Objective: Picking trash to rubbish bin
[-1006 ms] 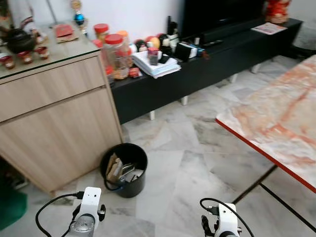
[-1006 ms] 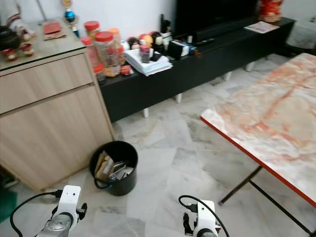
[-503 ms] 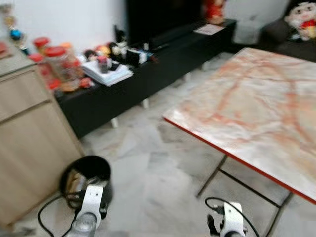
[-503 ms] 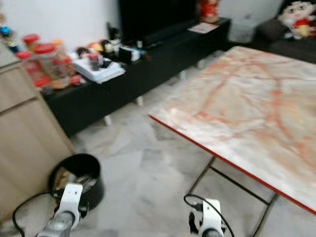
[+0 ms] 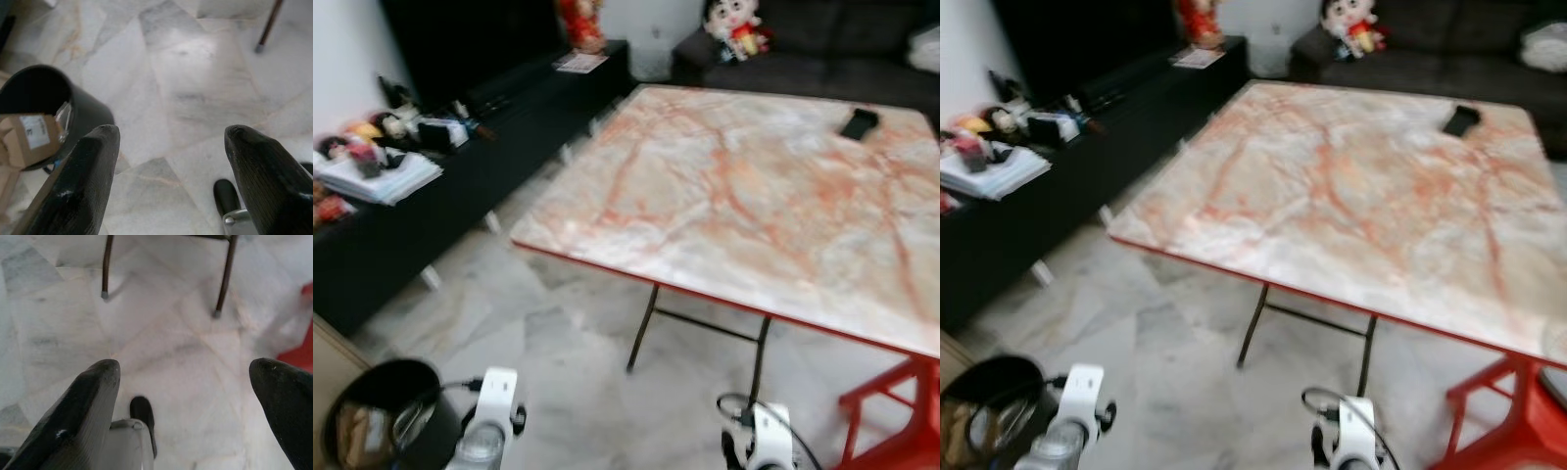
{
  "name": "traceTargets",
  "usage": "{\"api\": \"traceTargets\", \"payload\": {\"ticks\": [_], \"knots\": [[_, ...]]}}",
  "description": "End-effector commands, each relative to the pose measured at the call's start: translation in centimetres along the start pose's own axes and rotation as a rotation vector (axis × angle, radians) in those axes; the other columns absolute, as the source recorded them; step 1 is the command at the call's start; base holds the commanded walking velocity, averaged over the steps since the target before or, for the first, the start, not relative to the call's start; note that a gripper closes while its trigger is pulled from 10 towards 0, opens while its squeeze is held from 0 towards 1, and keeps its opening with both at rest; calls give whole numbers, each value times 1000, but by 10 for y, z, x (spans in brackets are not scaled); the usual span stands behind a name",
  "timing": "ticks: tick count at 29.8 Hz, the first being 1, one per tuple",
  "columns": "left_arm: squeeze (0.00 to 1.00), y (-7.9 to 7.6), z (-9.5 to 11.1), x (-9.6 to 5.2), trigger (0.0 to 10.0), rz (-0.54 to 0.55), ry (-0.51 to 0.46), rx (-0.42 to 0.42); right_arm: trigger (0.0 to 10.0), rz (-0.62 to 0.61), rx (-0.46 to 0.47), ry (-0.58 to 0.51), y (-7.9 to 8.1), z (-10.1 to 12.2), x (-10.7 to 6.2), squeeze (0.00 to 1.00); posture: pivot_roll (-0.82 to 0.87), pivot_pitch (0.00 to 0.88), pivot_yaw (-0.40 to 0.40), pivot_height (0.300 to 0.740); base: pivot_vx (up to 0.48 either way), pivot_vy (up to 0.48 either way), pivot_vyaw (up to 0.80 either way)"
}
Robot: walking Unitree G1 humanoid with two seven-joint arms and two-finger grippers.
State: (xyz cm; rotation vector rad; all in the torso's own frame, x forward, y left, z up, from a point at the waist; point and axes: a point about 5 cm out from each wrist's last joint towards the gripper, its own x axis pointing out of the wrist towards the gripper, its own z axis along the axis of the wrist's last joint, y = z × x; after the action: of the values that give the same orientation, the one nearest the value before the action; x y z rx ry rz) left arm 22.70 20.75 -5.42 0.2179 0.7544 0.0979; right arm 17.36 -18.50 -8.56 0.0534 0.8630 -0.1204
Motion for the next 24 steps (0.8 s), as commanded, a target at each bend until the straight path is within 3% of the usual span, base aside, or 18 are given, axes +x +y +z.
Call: {"api": "traceTargets", "payload": {"ticks": [1, 24], "knots": [[0, 6, -1, 0, 10000, 11, 8, 15, 10000, 2, 0, -2, 3, 2, 1, 0, -100, 0, 42, 740, 0, 0, -769], [0, 6, -3, 0, 10000, 34, 16, -28, 10000, -6, -8, -9, -1, 7, 2, 0, -86, 0, 26, 740, 0, -58, -758]]}}
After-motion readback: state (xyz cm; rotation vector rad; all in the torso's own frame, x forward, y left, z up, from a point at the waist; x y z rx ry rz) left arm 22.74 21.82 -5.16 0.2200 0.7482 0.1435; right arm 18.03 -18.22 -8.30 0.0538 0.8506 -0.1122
